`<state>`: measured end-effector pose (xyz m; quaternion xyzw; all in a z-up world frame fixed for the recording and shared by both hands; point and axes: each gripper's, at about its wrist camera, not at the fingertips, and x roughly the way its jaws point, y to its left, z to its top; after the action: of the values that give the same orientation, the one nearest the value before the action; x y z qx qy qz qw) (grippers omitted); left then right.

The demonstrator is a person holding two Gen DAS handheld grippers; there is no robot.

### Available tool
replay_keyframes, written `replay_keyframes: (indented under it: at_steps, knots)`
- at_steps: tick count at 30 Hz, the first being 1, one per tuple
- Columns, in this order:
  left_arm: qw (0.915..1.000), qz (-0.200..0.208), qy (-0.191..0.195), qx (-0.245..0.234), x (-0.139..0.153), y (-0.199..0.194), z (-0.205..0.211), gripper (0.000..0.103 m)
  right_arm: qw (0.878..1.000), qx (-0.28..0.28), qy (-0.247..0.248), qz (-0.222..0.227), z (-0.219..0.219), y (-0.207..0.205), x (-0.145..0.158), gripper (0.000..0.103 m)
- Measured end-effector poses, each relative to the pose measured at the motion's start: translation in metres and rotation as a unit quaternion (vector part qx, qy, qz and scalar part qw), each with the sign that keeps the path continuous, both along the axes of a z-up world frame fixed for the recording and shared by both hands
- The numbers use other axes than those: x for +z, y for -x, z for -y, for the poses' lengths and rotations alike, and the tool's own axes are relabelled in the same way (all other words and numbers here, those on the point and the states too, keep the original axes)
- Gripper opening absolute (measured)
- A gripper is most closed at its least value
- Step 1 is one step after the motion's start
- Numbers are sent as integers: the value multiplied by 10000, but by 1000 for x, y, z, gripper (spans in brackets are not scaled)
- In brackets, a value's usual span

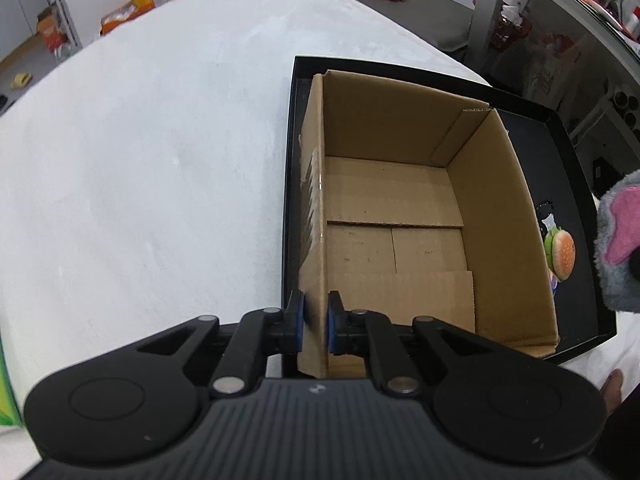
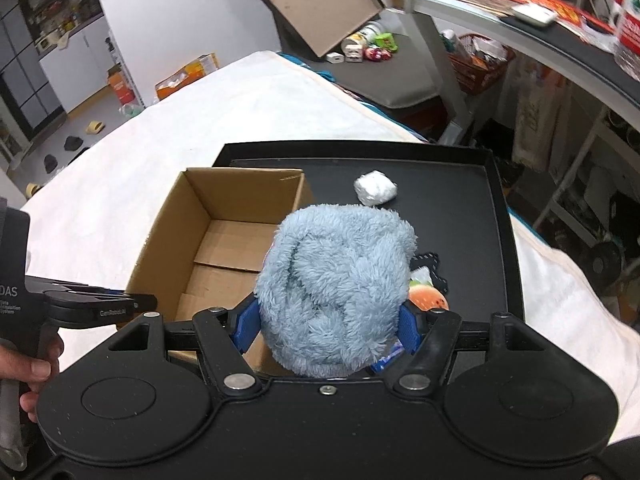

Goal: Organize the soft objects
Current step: 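Lift the grey plush mouse with the right gripper over the cardboard box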

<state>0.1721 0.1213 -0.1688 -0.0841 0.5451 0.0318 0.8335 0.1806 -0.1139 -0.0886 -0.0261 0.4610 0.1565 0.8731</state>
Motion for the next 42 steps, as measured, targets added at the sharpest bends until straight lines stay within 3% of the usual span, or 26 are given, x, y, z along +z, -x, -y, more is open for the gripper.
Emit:
replay_keyframes:
  at_steps: [13,25,42]
  knots:
    - [9998,-128,-75,123,-4,-5,4,10,9956,764,416,363,-48,-13,-6,65]
    - [9997,-199,-4,133,-8,-13,1,11,9804,1656,852,637,-82,-31,-19,65]
    - [9995,-235,154,166,-2,-15,-6,11,9359,3082,1489,833,-131,-44,-39,66]
